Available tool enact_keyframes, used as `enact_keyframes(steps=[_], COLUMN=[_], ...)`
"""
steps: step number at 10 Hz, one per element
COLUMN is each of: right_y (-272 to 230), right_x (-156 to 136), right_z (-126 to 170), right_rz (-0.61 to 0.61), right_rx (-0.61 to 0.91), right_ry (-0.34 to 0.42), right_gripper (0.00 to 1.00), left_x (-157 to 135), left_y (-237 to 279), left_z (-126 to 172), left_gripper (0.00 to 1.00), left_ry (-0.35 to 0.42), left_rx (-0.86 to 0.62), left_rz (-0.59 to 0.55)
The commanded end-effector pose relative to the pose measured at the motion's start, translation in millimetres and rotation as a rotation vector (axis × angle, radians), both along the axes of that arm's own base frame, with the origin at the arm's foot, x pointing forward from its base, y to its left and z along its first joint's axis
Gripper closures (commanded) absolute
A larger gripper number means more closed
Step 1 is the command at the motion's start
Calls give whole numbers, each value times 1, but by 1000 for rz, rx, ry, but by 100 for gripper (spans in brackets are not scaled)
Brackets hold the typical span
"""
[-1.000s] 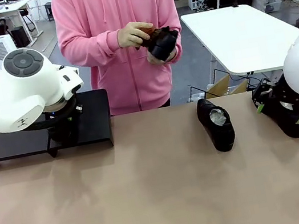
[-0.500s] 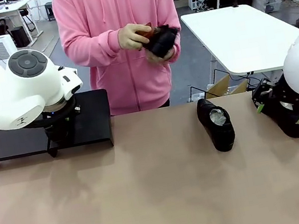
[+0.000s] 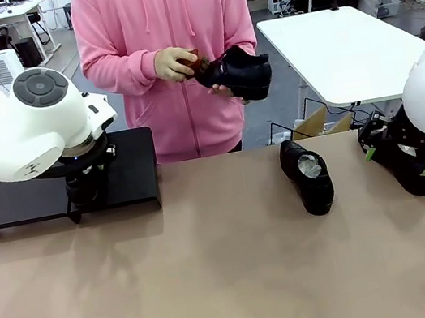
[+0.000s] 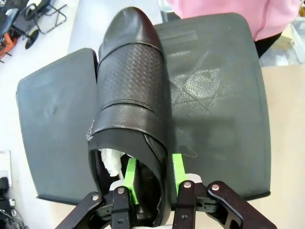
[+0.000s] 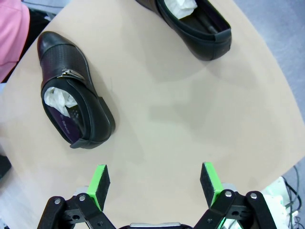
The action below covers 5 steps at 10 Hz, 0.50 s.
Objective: Organize the shoes by placing them on the stand.
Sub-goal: Place the Shoe from the middle of the table onto the Shoes Stand.
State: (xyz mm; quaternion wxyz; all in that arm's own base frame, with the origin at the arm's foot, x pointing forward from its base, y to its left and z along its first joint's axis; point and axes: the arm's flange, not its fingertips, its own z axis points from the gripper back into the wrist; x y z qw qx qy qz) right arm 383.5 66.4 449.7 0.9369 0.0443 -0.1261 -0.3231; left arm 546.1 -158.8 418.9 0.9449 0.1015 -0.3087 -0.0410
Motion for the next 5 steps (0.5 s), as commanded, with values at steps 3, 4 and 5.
enact_keyframes(steps=[3,4,5], right_y=[-1,-1,-1], right_x=[0,0,0], right_z=[-1,-1,-1], right_rz=[6,6,6], right_rx=[7,7,7], right_ry=[-11,-11,-11], right_gripper=[0,0,0], left_x=[-22,-40,-63], left_y=[7,12,19], left_z=[33,48,61], left_gripper=[62,62,62], left_ry=[-86,-117,-123], left_rx=[-100,-152,-196], left_rz=[59,68,58])
